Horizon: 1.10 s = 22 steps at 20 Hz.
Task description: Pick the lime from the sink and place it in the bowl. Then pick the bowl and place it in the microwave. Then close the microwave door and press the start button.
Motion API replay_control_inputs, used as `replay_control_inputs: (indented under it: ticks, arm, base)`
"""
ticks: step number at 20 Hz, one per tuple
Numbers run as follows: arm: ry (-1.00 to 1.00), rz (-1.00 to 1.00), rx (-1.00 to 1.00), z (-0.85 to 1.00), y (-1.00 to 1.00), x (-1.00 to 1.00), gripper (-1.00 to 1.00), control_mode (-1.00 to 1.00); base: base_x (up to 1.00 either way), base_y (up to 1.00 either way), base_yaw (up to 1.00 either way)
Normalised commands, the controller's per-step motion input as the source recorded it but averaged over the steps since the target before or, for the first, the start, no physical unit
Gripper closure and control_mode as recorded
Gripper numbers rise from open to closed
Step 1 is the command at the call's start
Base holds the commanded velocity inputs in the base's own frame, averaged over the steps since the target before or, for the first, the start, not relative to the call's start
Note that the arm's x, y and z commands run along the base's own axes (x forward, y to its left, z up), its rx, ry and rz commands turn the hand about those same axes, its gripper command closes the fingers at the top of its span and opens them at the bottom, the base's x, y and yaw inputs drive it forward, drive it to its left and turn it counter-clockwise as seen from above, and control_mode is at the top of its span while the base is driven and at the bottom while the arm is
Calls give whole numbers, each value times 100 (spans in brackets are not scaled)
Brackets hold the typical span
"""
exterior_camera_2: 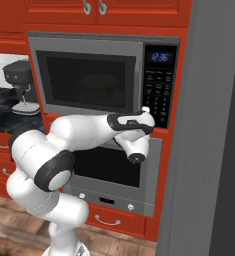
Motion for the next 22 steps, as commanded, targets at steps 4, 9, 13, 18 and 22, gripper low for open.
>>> replay_control_inputs:
  ticks: [4, 9, 13, 18, 22]
  arm:
    - [0, 0, 0, 0, -10, 30, 100, -100]
    - [0, 0, 0, 0, -28, 22, 100, -100]
    - [0, 1, 0, 0, -27, 17, 100, -100]
    - [0, 3, 0, -10, -5, 13, 100, -100]
    - [-1, 6, 0, -16, 0, 1, 100, -100]
  base:
    - [0, 0, 0]
    - [0, 0, 0]
    - [0, 0, 0]
    - [0, 0, 0]
    - [0, 0, 0]
